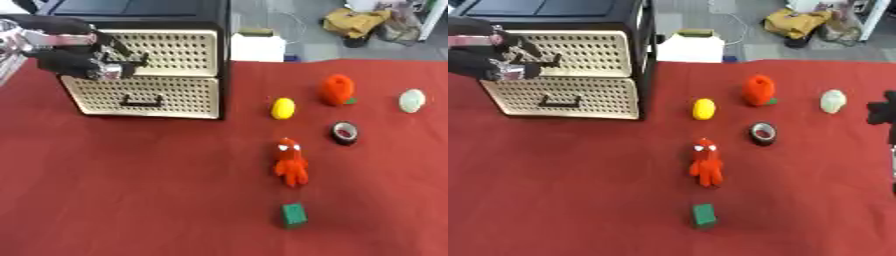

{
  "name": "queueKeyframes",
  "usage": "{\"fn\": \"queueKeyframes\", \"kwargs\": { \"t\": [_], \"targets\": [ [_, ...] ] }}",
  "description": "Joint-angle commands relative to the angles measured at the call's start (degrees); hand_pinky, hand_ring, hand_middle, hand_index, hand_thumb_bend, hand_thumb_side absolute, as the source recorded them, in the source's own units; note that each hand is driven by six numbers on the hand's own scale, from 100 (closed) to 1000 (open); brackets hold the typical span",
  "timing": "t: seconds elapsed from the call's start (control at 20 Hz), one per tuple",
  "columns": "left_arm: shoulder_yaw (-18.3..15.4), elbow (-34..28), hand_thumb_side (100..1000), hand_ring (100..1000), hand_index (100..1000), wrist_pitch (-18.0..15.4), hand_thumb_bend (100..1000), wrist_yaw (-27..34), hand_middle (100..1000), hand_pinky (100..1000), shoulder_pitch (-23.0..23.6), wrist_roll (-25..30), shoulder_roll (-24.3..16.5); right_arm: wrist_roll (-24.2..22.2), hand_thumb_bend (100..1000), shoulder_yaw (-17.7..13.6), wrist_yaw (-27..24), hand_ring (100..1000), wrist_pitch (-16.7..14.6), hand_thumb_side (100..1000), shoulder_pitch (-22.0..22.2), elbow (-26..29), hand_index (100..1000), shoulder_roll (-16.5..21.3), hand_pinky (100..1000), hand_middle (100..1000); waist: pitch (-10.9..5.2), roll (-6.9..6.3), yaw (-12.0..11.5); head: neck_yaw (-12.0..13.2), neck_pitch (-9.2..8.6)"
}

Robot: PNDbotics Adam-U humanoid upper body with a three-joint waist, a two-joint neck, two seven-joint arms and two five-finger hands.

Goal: Pick up objects from table and place into drawer.

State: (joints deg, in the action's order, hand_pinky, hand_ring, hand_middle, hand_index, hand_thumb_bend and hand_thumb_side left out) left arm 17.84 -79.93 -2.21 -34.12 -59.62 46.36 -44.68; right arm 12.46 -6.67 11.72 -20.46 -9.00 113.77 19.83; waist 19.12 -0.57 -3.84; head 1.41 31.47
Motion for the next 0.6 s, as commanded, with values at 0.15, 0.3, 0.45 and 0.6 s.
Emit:
{"fn": "queueKeyframes", "kwargs": {
  "t": [0.15,0.3,0.45,0.6],
  "targets": [
    [-0.48,0.25,1000,100,956,-0.47,267,-1.67,100,100,-1.45,0.11,-0.60,-0.11,100,-0.04,0.53,709,-0.12,789,-0.46,0.83,787,0.51,693,507,-0.79,0.02,0.12,0.23,-0.82],
    [-0.46,0.27,1000,100,964,-0.73,252,-2.22,100,100,-1.54,-0.09,-0.55,-0.12,100,-0.02,0.60,708,-0.07,787,-0.50,0.83,787,0.42,693,507,-0.69,0.04,0.13,0.28,-1.02],
    [-0.53,0.40,1000,100,967,-0.85,234,-2.78,100,100,-1.61,-0.51,-0.51,-0.18,100,0.03,0.69,708,-0.03,787,-0.57,0.83,787,0.34,693,507,-0.54,0.05,0.12,0.29,-1.17],
    [-0.51,0.69,1000,100,954,-0.96,231,-3.33,100,100,-1.59,-0.68,-0.46,-0.22,100,0.05,0.76,708,0.03,786,-0.65,0.83,787,0.25,693,506,-0.39,0.04,0.18,0.31,-1.37]
  ]
}}
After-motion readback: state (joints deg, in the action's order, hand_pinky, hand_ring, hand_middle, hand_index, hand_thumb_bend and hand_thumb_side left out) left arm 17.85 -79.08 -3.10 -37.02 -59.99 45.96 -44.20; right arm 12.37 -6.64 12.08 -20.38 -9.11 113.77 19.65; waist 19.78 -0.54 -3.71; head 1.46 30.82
